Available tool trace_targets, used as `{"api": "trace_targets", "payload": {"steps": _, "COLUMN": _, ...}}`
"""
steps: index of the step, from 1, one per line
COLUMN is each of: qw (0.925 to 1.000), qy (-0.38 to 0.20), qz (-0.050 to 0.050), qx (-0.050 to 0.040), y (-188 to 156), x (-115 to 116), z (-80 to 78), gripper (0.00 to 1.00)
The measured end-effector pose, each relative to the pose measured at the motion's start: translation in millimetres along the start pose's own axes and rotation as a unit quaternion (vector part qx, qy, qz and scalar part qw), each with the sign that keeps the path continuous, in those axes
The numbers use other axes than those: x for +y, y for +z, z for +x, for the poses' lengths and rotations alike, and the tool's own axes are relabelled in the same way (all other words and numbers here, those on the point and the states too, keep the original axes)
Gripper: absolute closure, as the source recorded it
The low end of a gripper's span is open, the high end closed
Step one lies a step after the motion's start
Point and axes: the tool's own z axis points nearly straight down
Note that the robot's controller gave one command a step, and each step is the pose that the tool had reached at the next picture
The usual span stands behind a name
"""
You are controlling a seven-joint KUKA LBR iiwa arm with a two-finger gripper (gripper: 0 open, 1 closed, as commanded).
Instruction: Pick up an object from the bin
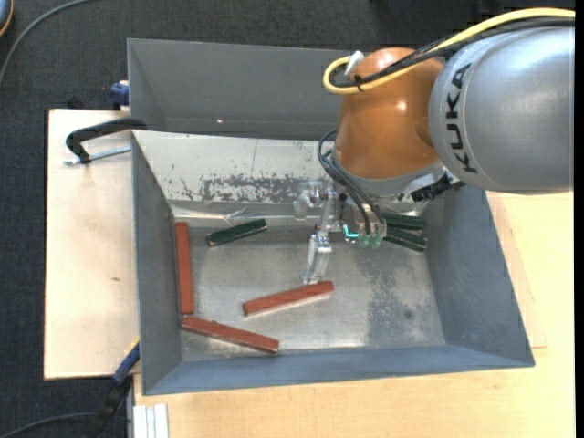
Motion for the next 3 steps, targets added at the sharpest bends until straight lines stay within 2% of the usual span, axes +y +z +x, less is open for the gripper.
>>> {"api": "trace_targets", "payload": {"steps": 1, "qw": 0.9994, "qy": -0.034, "qz": 0.001, "qx": 0.0015, "y": 113.2, "x": -4.6, "z": 37.7, "gripper": 0.0}}
{"api": "trace_targets", "payload": {"steps": 2, "qw": 0.9994, "qy": -0.033, "qz": 0.0, "qx": -0.0031, "y": 108.5, "x": -4.4, "z": 34.7, "gripper": 1.0}}
{"api": "trace_targets", "payload": {"steps": 3, "qw": 0.9891, "qy": -0.147, "qz": 0.001, "qx": -0.003, "y": 113.4, "x": -34.2, "z": 30.3, "gripper": 1.0}}
